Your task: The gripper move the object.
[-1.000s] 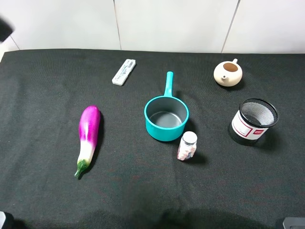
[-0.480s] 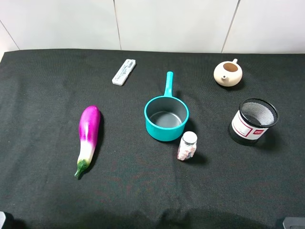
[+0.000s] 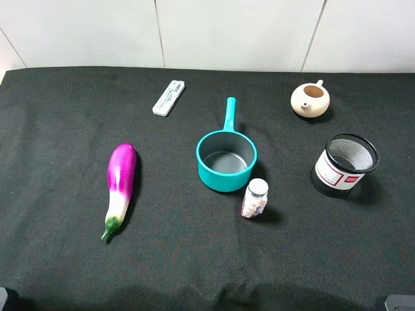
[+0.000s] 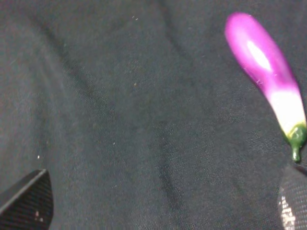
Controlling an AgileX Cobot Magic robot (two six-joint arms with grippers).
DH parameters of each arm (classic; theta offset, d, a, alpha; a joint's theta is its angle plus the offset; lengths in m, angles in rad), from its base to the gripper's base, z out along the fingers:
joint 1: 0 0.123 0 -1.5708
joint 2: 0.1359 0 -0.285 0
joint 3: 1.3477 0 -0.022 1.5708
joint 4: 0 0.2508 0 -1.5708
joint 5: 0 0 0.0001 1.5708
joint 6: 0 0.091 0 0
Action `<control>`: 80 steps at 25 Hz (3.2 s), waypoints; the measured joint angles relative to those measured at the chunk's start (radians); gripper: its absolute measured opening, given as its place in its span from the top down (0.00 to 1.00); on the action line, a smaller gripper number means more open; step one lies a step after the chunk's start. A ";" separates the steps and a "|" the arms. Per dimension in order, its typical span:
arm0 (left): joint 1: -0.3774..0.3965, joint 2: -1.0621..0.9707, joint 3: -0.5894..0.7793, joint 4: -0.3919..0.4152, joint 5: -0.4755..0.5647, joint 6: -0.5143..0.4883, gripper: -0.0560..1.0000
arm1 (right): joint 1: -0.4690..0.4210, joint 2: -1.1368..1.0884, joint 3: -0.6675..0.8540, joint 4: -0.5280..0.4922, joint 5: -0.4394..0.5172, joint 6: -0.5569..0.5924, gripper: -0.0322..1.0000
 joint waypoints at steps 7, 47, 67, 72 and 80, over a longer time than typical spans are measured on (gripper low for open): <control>0.100 -0.115 0.070 -0.001 -0.002 0.000 0.01 | 0.000 0.000 0.000 0.000 0.000 0.000 0.30; 0.156 -0.401 0.157 -0.012 -0.034 0.053 0.01 | 0.000 0.000 0.000 0.000 0.000 0.000 0.30; 0.125 -0.401 0.157 -0.012 -0.034 0.055 0.01 | 0.000 0.000 0.000 0.000 0.000 0.000 0.30; 0.125 -0.401 0.157 -0.012 -0.034 0.055 0.01 | 0.000 0.000 0.000 0.000 0.000 0.000 0.30; 0.125 -0.401 0.157 -0.012 -0.034 0.055 0.01 | 0.000 0.000 0.000 0.000 0.000 0.000 0.30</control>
